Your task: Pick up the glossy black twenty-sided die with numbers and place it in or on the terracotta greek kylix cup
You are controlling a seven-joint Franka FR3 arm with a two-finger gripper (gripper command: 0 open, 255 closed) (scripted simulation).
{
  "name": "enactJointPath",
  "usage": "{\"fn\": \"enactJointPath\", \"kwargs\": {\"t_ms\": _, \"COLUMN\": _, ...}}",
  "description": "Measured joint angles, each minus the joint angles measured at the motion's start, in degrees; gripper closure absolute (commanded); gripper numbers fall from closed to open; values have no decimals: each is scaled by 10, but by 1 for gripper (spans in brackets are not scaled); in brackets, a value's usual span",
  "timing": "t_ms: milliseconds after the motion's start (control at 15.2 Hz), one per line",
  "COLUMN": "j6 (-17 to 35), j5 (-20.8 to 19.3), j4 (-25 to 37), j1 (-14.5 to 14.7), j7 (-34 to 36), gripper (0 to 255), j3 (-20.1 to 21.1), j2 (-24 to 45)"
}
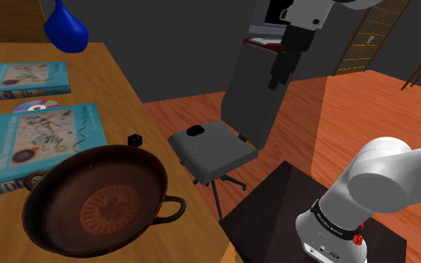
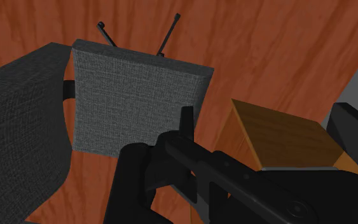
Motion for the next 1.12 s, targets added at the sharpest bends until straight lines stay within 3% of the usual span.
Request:
{"fn": "enactJointPath", "kwargs": {"t_ms": 198, "j6": 10, "j5": 9, "j4": -1, "j1": 4, "j7": 19, "gripper": 0, "j3": 15, "j2": 10}}
{"fn": "enactJointPath", "kwargs": {"t_ms": 594, "j6": 42, "j5": 46, "j4": 16, "j1": 23, "j7": 113, "gripper": 0, "j3": 88, "j2": 61}}
{"fn": "enactJointPath", "kwargs": {"t_ms": 1122, "j6": 86, "j5": 70, "j4": 87, "j1": 39, "j7": 251, "gripper": 0, "j3": 188, "j2": 179}}
